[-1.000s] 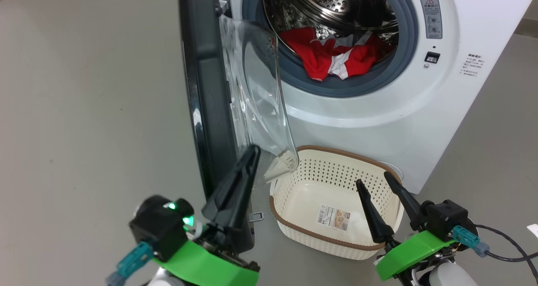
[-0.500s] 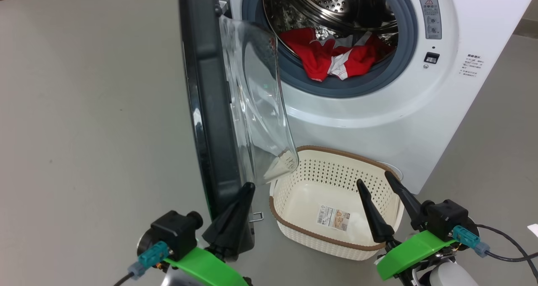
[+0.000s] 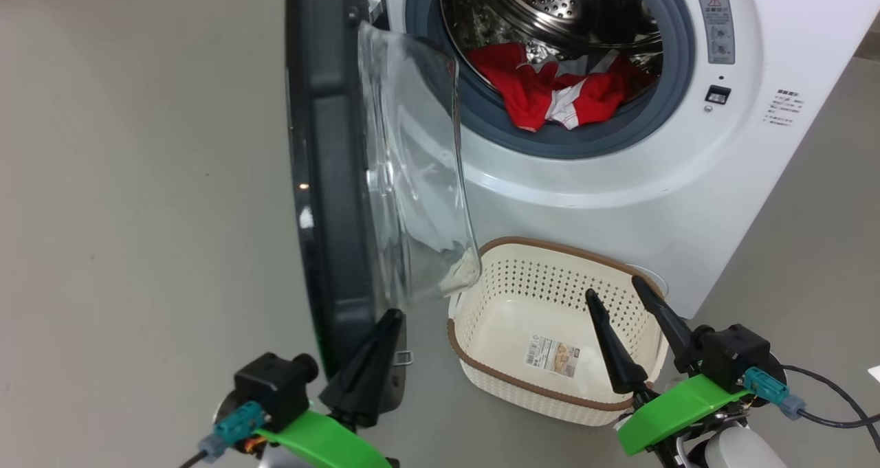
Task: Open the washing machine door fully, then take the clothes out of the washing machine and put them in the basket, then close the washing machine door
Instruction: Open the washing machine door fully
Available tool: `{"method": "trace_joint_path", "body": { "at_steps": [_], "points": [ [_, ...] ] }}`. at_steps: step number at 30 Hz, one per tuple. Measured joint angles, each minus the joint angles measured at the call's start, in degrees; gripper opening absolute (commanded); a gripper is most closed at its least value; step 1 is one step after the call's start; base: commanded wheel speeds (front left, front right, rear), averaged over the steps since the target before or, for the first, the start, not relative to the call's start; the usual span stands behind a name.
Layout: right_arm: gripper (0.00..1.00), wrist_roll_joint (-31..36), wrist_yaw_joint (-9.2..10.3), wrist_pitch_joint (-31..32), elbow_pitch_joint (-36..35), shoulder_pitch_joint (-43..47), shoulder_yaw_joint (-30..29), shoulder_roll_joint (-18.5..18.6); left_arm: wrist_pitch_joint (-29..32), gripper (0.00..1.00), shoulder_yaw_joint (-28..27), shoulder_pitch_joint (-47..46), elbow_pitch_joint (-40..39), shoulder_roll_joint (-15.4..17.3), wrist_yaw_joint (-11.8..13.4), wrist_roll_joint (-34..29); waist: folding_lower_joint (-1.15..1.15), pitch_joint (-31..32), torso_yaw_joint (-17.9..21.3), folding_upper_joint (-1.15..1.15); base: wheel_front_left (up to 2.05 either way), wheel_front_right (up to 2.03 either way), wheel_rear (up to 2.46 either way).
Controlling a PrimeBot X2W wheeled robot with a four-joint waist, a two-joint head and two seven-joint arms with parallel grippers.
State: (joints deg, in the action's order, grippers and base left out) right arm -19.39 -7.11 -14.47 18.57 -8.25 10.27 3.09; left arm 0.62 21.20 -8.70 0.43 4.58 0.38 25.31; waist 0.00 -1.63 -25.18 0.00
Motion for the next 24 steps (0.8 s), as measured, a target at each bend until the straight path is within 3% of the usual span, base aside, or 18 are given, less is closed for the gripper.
{"method": "trace_joint_path", "body": {
  "at_steps": [13, 24],
  "points": [
    [1.0, 1.44, 0.0, 0.0, 0.13, -0.14, -0.56, 0.0, 0.83, 0.0, -5.16, 0.71, -0.79, 3.22, 3.46, 0.52, 0.0, -1.24, -2.18, 0.0, 0.0, 0.0, 0.0],
    [1.0, 1.43, 0.0, 0.0, 0.44, -0.3, -0.26, 0.0, 0.08, 0.0, -8.34, 0.8, -0.14, 3.61, 5.25, 1.58, 0.0, -1.87, -3.42, 0.0, 0.0, 0.0, 0.0]
  ]
}}
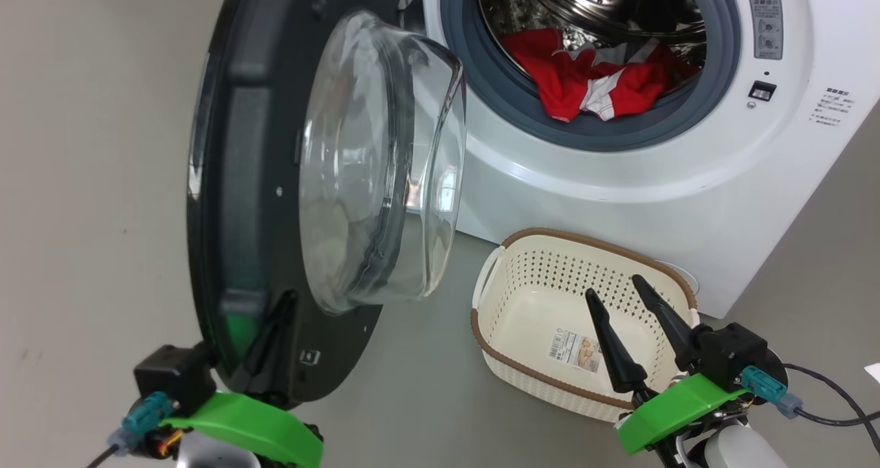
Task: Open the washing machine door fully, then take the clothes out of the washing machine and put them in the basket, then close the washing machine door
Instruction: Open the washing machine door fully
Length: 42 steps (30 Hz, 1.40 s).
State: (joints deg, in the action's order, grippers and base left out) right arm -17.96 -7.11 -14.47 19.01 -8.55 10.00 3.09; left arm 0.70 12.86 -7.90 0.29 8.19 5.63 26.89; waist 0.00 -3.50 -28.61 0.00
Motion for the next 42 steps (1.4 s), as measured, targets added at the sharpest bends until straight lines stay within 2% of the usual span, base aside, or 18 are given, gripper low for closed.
{"method": "trace_joint_path", "body": {
  "at_steps": [13, 16, 26, 30, 42],
  "points": [
    [1.0, -0.18, 0.0, 0.0, 0.75, -0.87, 1.47, 0.01, -2.01, 0.0, -4.41, -0.3, 3.09, 1.05, 2.12, 1.98, 0.0, -1.37, -0.41, 0.0, 0.0, 0.0, 0.0],
    [1.0, -0.14, 0.0, 0.0, 0.74, -1.69, 1.47, 0.02, -3.74, 0.0, -6.1, -0.77, 4.68, 1.01, 3.43, 2.3, 0.0, -2.04, -0.32, 0.0, 0.0, 0.0, 0.0],
    [1.0, 0.43, 0.0, 0.0, 1.2, -2.24, 1.65, 0.22, -7.43, 0.0, -8.51, -2.98, 10.22, 1.4, 4.61, 2.42, 0.0, -3.25, 0.53, 0.0, 0.0, 0.0, 0.0],
    [1.0, 0.43, 0.0, 0.0, 1.25, -2.24, 1.74, 0.46, -8.86, 0.0, -9.42, -4.09, 11.94, 1.46, 6.03, 2.29, 0.0, -3.65, 0.83, 0.0, 0.0, 0.0, 0.0],
    [1.0, 0.45, 0.0, 0.0, 1.29, -2.31, 2.66, 1.34, -12.45, 0.0, -12.69, -7.32, 17.88, 2.53, 6.21, 2.78, 0.0, -5.05, 1.41, 0.0, 0.0, 0.0, 0.0]
  ]
}}
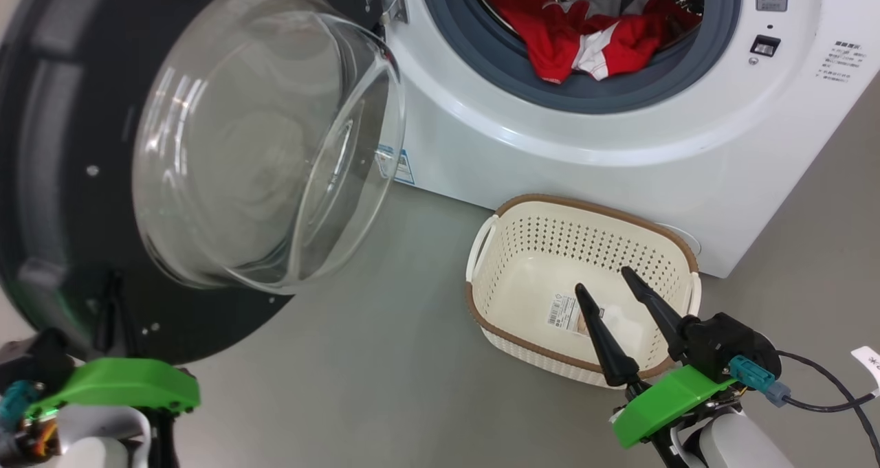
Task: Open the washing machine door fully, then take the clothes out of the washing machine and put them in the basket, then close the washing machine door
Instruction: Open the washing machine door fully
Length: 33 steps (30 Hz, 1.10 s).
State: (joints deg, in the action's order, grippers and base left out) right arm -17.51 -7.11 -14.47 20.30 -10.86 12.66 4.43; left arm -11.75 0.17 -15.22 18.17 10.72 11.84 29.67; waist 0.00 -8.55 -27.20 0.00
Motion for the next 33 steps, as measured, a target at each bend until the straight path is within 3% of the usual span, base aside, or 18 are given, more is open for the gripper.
{"method": "trace_joint_path", "body": {
  "at_steps": [18, 33],
  "points": [
    [1.0, 0.46, 0.0, 0.05, 0.03, -1.46, 0.81, 1.75, -2.55, 0.0, -5.47, -8.36, 13.1, 2.53, -3.38, 0.68, 0.0, -2.73, 1.81, 0.0, 0.0, 0.0, 0.0],
    [1.0, 0.48, 0.0, 0.62, -0.67, -2.71, 0.74, 2.5, -2.56, 0.0, -12.79, -11.13, 17.66, 3.91, -5.52, -3.07, 0.0, -4.12, 3.78, 0.0, 0.0, 0.0, 0.0]
  ]
}}
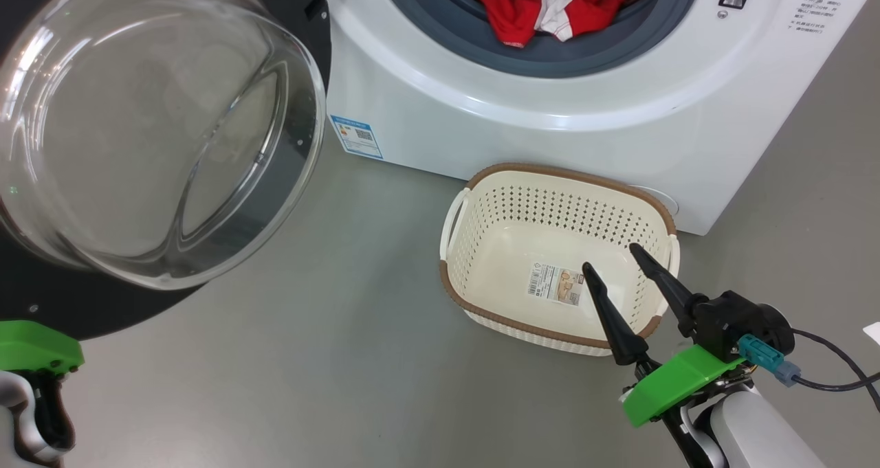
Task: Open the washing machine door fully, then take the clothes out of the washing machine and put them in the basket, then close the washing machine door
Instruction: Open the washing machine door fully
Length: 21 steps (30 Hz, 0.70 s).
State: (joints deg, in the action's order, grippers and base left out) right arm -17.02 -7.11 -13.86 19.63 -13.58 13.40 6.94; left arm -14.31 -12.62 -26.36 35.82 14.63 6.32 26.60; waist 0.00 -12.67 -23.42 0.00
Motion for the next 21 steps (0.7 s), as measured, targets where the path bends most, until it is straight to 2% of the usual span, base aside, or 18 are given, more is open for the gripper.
{"method": "trace_joint_path", "body": {
  "at_steps": [6, 7, 8, 9, 10, 11, 12, 21],
  "points": [
    [1.0, 0.0, 0.0, 0.0, 0.11, -0.21, 0.1, -0.08, 0.0, 0.0, -1.78, 0.01, 0.21, -1.02, -0.82, -1.87, 0.0, 0.36, 0.26, 0.0, 0.0, 0.0, 0.0],
    [1.0, -0.01, 0.0, 0.0, 0.21, -0.44, 0.1, -0.12, 0.0, 0.05, -2.21, 0.07, -0.4, -1.31, -0.9, -2.12, 0.0, 0.51, 0.35, 0.0, 0.0, 0.0, 0.0],
    [1.0, -0.01, 0.0, -0.01, 0.25, -0.7, 0.07, -0.19, 0.0, 0.17, -2.67, 0.1, -1.36, -1.52, -1.11, -2.52, 0.0, 0.68, 0.44, 0.0, 0.0, 0.0, 0.0],
    [1.0, -0.01, 0.0, -0.02, 0.23, -0.77, -0.02, -0.27, 0.0, 0.47, -3.2, 0.16, -2.61, -1.67, -1.32, -3.02, 0.0, 0.86, 0.57, 0.0, 0.0, 0.0, 0.0],
    [1.0, -0.01, 0.0, -0.03, 0.3, -0.76, -0.1, -0.36, 0.0, 0.87, -3.72, 0.34, -3.96, -1.81, -1.38, -3.74, 0.0, 1.04, 0.72, 0.0, 0.0, 0.0, 0.0],
    [1.0, -0.01, 0.0, -0.03, 0.38, -0.76, -0.26, -0.45, -0.01, 0.97, -4.15, 0.59, -5.14, -1.98, -1.4, -4.32, 0.0, 1.23, 0.85, 0.0, 0.0, 0.0, 0.0],
    [1.0, -0.02, 0.0, -0.1, 0.46, -0.75, -0.53, -0.52, -0.12, 1.0, -4.47, 0.88, -6.35, -2.23, -1.7, -4.63, 0.0, 1.45, 0.99, 0.0, 0.0, 0.0, 0.0],
    [1.0, -0.65, 0.0, -0.43, -0.03, -0.68, -3.48, -1.76, -0.42, 1.0, -4.56, 4.15, -22.09, -5.42, -3.89, -10.14, 0.0, 3.05, 3.15, 0.0, 0.0, 0.0, 0.0]
  ]
}}
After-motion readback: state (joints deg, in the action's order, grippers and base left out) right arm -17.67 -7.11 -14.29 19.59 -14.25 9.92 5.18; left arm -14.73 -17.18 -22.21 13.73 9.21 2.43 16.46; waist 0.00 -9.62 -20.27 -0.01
